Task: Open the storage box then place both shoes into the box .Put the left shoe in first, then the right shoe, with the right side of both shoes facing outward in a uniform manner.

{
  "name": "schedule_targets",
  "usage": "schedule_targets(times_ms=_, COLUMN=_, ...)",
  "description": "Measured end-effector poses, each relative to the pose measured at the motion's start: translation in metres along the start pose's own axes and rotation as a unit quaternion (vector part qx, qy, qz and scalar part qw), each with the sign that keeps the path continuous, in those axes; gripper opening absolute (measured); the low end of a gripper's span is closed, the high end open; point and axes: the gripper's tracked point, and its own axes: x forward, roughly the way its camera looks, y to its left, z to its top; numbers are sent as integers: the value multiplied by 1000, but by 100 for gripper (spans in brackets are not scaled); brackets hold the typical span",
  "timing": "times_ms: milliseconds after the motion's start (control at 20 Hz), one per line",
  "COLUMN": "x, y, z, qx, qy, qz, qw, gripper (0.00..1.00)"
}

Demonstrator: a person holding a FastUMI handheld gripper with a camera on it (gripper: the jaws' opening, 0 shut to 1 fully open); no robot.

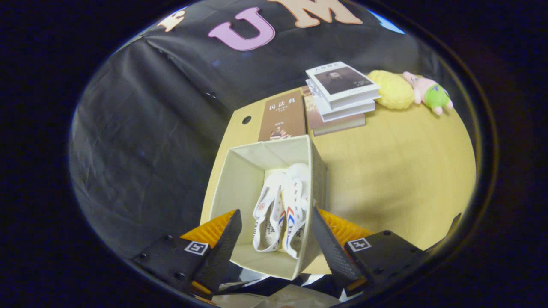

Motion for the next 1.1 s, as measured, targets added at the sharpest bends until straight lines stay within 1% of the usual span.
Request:
schedule_targets(times_ms=150, x=-29, y=-3, z=17, qx=-18, qy=-54, qz=17, qw=998, gripper=100)
schedule_targets(times_ms=250, x=-53, y=-13, z=30, qx=-37, qy=-96, qz=13, qw=995, gripper=100)
schedule_targets(times_ms=350, x=-79, y=-25, z=45, qx=-63, qy=-144, qz=4, qw=988, gripper=100)
schedule_targets(times_ms=500, x=-120, y=-45, z=65, qx=-105, qy=-215, qz=-24, qw=971, gripper=100)
schedule_targets(times_ms=650, x=-153, y=-64, z=80, qx=-126, qy=-272, qz=-49, qw=953, gripper=100)
schedule_targets(times_ms=800, x=-182, y=-83, z=94, qx=-137, qy=-338, qz=-66, qw=929, gripper=100)
schedule_targets(times_ms=1000, x=-216, y=-113, z=103, qx=-138, qy=-405, qz=-113, qw=897, gripper=100)
schedule_targets(times_ms=1100, x=-222, y=-123, z=103, qx=-137, qy=-423, qz=-130, qw=886, gripper=100)
